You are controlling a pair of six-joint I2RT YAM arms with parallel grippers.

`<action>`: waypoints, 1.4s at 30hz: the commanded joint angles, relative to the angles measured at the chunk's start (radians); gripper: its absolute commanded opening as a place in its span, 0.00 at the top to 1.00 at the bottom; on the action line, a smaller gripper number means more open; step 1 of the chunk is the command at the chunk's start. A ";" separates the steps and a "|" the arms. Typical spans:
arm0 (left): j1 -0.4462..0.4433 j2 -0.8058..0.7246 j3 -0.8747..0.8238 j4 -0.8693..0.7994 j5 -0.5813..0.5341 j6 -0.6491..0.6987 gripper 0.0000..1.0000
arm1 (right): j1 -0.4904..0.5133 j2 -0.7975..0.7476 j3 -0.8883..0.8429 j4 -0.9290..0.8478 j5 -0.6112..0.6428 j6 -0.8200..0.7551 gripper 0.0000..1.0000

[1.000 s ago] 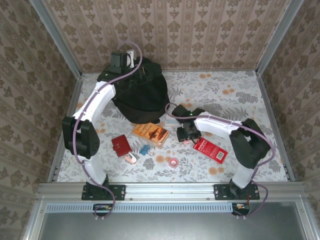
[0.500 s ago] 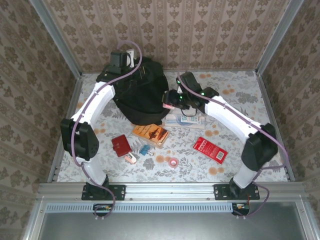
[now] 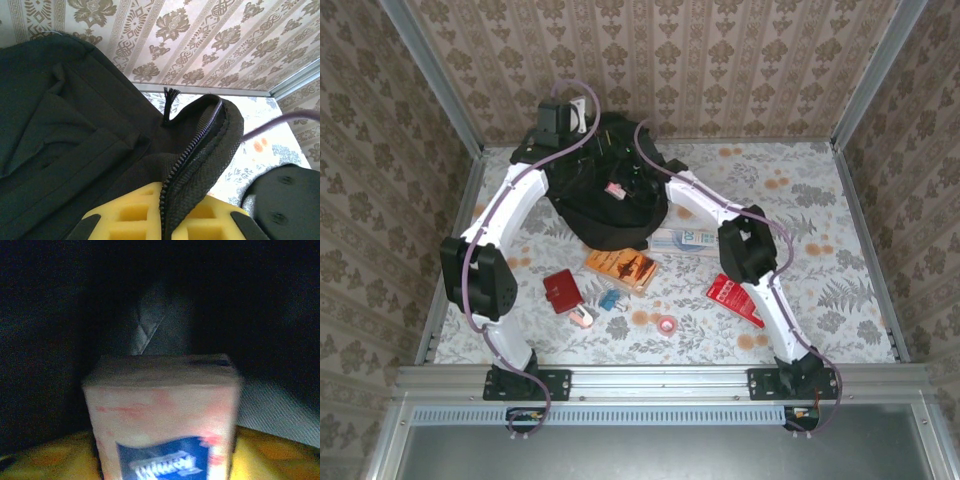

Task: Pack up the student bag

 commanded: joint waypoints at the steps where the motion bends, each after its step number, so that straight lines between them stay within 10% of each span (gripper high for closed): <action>1: -0.001 -0.048 -0.001 0.095 0.039 -0.026 1.00 | -0.011 0.096 0.192 0.020 -0.044 0.068 0.27; 30: -0.190 -0.245 -0.113 0.136 -0.274 0.027 1.00 | -0.122 0.171 0.408 -0.074 -0.539 -0.223 0.21; 42: 0.008 -0.057 -0.050 0.163 -0.215 -0.082 1.00 | -0.148 -0.157 0.084 -0.197 -0.447 -0.437 0.18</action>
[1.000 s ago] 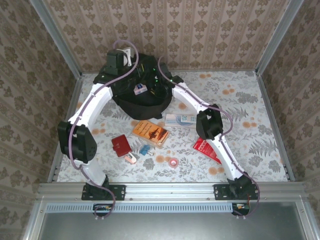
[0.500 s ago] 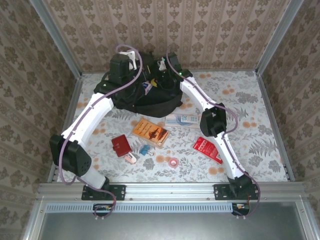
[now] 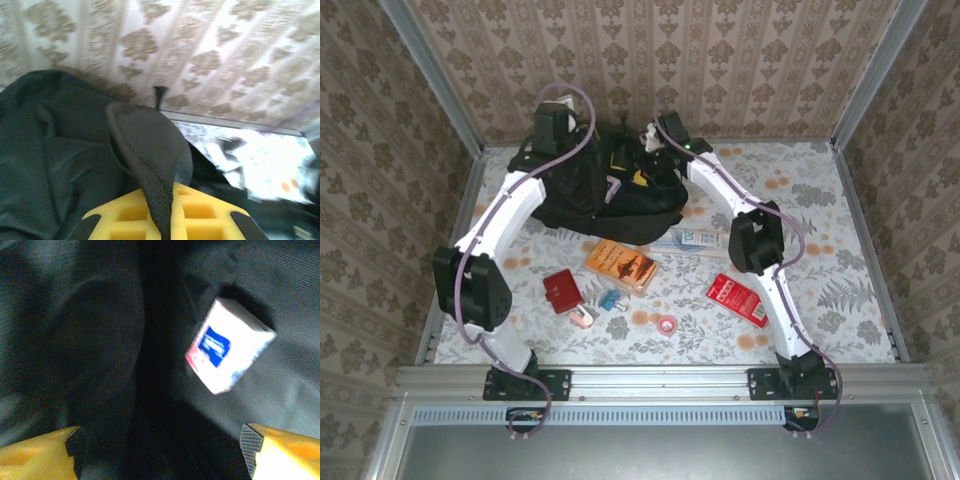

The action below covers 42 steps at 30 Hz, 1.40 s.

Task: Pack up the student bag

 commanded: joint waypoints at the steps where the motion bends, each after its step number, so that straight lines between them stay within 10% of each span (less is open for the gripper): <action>1: 0.005 0.013 0.042 0.077 0.005 -0.007 1.00 | -0.018 -0.204 -0.126 -0.036 0.035 -0.090 0.18; 6: 0.008 0.033 0.019 0.102 0.054 -0.018 1.00 | -0.048 -0.419 -0.416 -0.021 0.122 -0.179 0.21; 18: -0.008 0.010 0.004 0.096 0.131 -0.027 1.00 | -0.240 -1.236 -1.381 -0.262 0.820 0.009 0.10; 28: -0.026 -0.010 0.010 0.076 0.132 -0.005 1.00 | -0.322 -1.443 -1.712 -0.313 0.666 0.176 0.02; 42: -0.029 -0.034 -0.003 0.077 0.118 0.004 1.00 | -0.336 -1.307 -1.882 0.068 0.312 0.143 0.02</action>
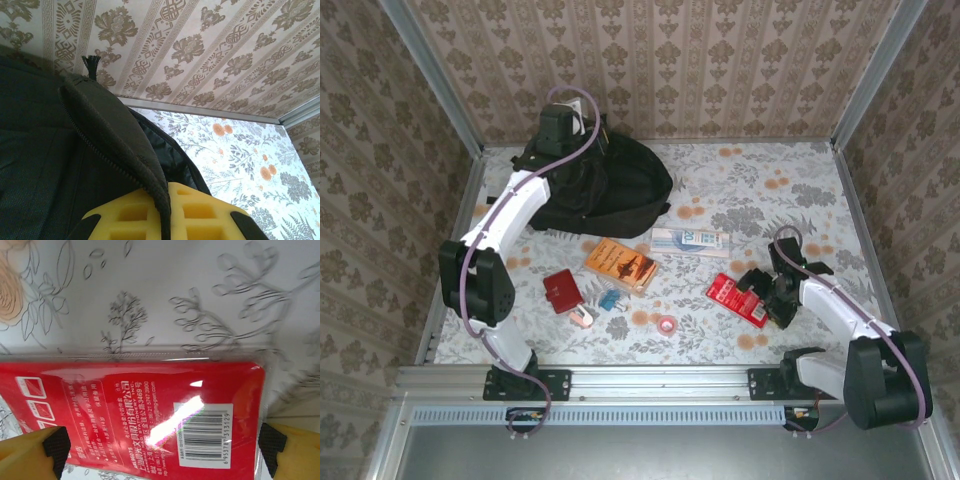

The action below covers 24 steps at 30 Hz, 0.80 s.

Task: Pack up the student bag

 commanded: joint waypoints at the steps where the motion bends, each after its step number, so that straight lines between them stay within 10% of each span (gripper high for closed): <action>1: -0.010 -0.056 0.003 0.038 0.009 0.021 1.00 | -0.005 0.018 -0.030 0.148 -0.140 0.010 0.02; 15: -0.024 -0.045 0.007 0.037 0.019 0.021 1.00 | 0.041 0.101 -0.022 0.623 -0.482 0.089 0.06; 24: -0.028 -0.046 0.008 0.034 0.022 0.026 1.00 | 0.000 -0.055 -0.055 0.362 -0.298 -0.044 0.08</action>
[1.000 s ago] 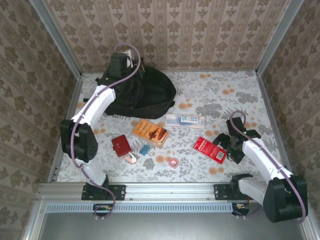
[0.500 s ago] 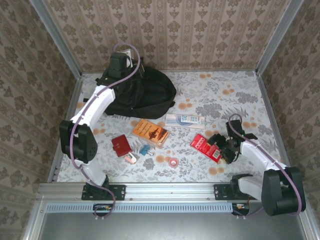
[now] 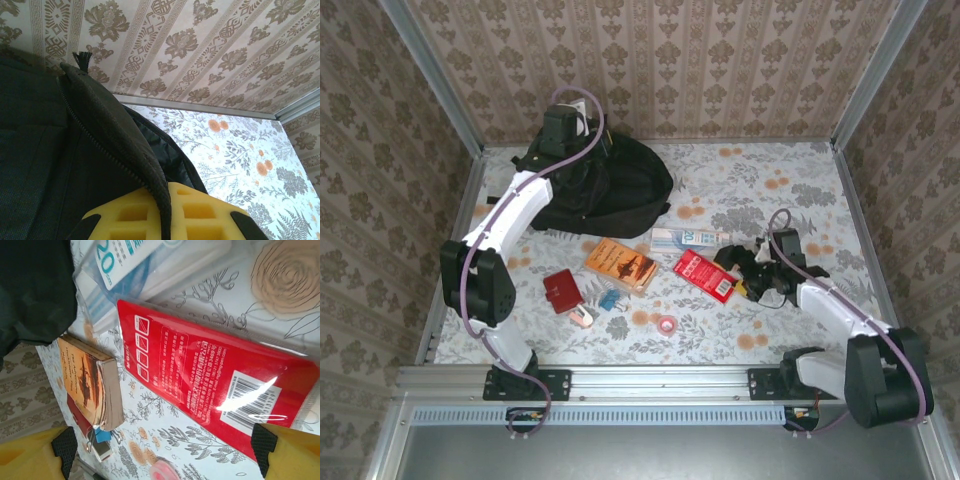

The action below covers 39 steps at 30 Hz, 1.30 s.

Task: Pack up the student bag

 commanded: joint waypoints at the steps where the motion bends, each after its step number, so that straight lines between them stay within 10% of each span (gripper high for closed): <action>1: -0.010 -0.047 0.008 0.036 0.023 0.025 1.00 | -0.015 -0.042 -0.029 -0.091 0.072 -0.055 0.09; 11: -0.028 -0.040 0.009 0.029 0.017 0.033 1.00 | -0.010 0.200 0.250 -0.233 0.242 -0.319 0.07; 21: -0.032 -0.031 0.014 0.024 0.024 0.032 1.00 | 0.049 0.505 0.361 -0.188 0.132 -0.389 0.07; 39: -0.032 -0.034 0.015 0.018 0.011 0.041 1.00 | 0.295 0.221 0.050 -0.029 -0.054 -0.175 0.07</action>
